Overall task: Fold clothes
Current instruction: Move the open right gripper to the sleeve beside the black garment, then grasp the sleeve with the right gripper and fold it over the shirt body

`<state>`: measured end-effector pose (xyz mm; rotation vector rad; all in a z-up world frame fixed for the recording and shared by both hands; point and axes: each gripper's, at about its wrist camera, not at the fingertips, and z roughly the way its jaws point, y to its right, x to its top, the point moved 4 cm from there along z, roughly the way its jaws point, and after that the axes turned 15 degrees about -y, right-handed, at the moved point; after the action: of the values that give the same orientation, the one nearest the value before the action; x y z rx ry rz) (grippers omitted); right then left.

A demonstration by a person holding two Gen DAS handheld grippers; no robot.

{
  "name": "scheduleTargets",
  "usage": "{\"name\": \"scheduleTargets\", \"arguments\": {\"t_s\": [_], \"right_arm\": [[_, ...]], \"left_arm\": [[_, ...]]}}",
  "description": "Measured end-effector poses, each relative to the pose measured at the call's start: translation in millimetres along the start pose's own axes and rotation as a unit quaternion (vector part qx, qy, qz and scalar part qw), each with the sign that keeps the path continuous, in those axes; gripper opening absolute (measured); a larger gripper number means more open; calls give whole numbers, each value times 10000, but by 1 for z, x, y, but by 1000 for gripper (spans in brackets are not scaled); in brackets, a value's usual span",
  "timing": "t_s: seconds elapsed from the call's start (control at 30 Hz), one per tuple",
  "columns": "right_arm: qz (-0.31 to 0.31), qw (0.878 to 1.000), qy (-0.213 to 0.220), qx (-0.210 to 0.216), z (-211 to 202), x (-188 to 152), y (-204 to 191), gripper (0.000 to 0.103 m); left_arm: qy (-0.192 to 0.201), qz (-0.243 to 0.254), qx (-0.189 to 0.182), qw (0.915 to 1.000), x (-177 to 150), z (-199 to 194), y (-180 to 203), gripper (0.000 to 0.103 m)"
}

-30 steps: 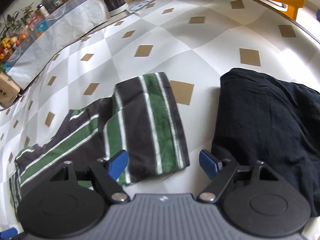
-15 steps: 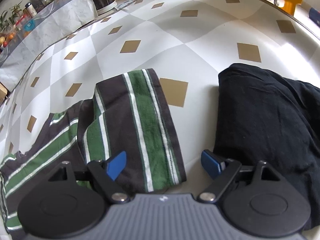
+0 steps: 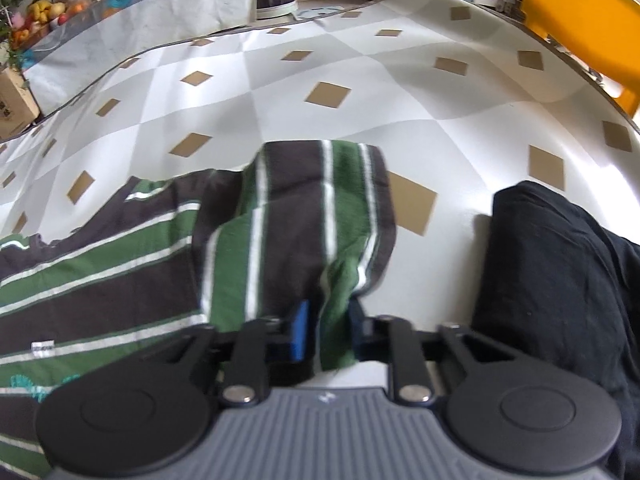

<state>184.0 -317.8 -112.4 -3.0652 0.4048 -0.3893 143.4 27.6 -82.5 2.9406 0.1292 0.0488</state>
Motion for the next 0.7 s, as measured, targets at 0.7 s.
{"name": "scheduleTargets", "arguments": {"t_s": [0.7], "right_arm": [[-1337,9828,751,1029,-61,-4,-85,5]], "left_arm": [[-39,-95,6,9999,1,2,-4,101]]}}
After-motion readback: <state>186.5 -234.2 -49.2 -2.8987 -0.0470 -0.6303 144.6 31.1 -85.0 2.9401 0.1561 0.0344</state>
